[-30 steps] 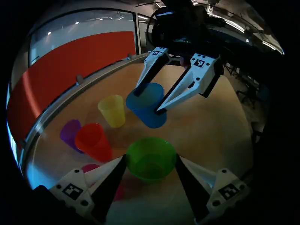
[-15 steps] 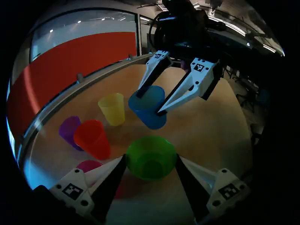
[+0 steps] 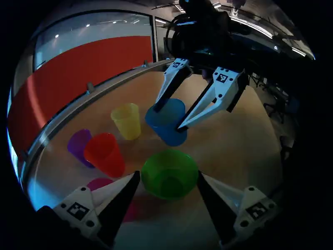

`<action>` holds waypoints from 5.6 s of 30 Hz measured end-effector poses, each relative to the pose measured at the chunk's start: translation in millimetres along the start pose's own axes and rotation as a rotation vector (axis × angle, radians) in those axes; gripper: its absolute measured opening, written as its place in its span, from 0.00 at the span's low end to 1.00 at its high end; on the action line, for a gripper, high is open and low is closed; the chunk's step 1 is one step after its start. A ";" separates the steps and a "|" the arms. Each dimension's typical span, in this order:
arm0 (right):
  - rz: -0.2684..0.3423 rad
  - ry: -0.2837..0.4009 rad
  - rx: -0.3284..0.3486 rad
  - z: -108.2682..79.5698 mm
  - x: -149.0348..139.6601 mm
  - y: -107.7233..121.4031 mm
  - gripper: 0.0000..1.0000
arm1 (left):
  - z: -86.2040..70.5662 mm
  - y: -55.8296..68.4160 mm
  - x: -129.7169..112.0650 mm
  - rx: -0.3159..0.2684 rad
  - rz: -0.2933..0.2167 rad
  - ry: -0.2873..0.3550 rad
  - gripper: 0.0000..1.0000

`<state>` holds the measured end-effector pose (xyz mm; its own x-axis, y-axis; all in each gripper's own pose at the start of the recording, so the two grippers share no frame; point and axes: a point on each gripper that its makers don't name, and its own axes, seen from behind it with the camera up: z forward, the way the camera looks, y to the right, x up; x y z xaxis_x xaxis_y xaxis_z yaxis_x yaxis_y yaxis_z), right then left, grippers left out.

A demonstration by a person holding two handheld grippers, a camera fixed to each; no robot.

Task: Pour water

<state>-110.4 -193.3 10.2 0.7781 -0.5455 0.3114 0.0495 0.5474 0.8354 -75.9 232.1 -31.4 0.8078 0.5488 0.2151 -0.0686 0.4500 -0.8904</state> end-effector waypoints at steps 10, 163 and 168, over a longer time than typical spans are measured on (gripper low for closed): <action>0.008 -0.005 0.003 7.2 -5.5 -0.6 0.93 | -8.9 -0.5 2.4 0.009 -0.004 0.020 0.98; 0.325 0.687 -0.893 -204.7 37.8 67.1 0.99 | -224.9 -119.7 14.7 1.007 -0.359 0.508 0.98; 0.317 0.685 -0.908 -210.0 37.0 67.6 1.00 | -228.6 -122.4 7.2 1.036 -0.371 0.527 0.98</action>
<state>53.2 -43.2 -16.9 0.9958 -0.0012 -0.0919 0.0058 0.9987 0.0498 72.2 20.0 -12.5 0.9996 0.0229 -0.0146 -0.0232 0.9996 -0.0167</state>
